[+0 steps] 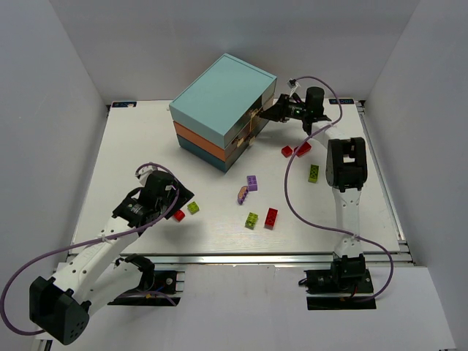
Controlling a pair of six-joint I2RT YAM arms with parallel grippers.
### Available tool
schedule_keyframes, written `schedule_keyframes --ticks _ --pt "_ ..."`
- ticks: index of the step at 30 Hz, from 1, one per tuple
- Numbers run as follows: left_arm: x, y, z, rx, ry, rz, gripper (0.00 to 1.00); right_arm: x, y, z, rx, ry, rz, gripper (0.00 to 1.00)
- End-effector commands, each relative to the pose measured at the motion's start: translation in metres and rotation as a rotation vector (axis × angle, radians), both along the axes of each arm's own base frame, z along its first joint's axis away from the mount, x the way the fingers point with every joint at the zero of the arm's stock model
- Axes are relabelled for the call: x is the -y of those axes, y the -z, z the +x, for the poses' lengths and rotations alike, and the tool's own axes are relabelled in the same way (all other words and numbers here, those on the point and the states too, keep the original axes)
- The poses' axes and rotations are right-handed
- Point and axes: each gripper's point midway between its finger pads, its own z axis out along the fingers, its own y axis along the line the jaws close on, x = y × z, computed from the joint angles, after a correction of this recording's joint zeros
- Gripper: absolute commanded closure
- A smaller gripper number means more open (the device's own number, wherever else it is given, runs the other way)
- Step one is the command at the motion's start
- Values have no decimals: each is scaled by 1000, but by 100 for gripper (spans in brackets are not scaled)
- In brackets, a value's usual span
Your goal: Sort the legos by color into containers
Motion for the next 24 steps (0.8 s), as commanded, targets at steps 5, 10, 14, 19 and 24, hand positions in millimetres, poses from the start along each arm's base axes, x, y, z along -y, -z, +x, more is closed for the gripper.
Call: schedule_keyframes --ticks 5,10,14,19,24 --pt "-1 -9 4 45 -7 -3 26 39 -25 -13 114 40 -44 66" --pt "-2 -7 3 41 -1 6 23 57 -13 -29 103 43 -74 63" --pt "-2 -3 4 32 2 17 21 61 -15 -37 94 31 -79 56" --pt "-10 4 0 -7 -26 49 20 63 -19 -38 96 22 -80 44" --pt "-25 12 -7 -62 -89 101 20 67 -20 -44 75 3 -79 14"
